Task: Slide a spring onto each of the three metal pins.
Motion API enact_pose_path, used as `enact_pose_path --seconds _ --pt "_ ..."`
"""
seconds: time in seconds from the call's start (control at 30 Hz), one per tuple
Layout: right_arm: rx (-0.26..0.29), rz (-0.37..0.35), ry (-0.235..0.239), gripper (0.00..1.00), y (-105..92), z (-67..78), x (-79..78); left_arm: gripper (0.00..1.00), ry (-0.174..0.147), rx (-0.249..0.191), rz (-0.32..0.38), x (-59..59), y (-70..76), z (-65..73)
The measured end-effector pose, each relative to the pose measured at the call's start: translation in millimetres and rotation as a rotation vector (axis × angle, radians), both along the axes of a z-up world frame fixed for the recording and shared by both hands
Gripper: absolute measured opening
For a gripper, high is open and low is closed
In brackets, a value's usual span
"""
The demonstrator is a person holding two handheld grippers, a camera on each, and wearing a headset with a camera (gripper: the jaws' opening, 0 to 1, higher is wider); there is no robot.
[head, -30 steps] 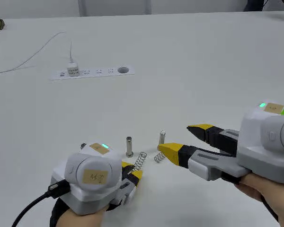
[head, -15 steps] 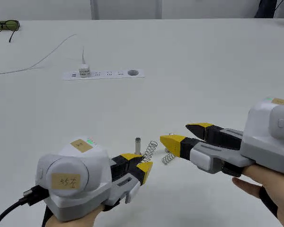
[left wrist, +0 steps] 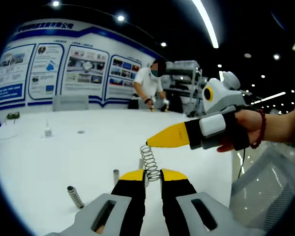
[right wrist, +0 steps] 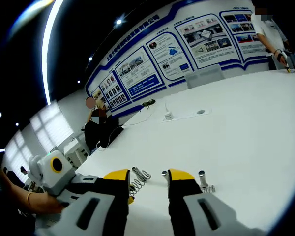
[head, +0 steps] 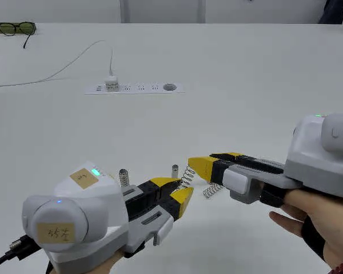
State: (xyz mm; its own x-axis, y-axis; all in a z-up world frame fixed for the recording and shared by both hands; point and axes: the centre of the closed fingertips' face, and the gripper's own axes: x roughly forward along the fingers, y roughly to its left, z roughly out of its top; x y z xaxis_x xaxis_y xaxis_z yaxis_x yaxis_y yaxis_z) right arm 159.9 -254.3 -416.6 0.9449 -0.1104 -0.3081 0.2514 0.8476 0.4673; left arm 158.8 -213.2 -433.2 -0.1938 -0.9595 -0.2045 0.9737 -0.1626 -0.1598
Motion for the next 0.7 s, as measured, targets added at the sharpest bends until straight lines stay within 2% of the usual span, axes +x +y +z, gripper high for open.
enact_pose_path --seconds 0.17,0.37,0.5,0.7 --pt "0.080 -0.007 -0.021 0.27 4.7 1.3 2.8 0.10 0.004 -0.037 0.002 0.9 -0.2 7.8" --pt "0.175 -0.010 -0.045 0.20 9.4 2.7 5.0 0.10 0.004 -0.060 -0.005 -1.1 0.7 11.2" --pt "0.270 -0.016 -0.075 0.17 13.3 5.1 6.3 0.10 0.000 -0.081 -0.009 -2.0 1.3 14.7" --pt "0.329 -0.014 -0.093 0.14 15.5 6.0 7.0 0.10 -0.010 -0.093 -0.016 -2.7 2.0 17.0"
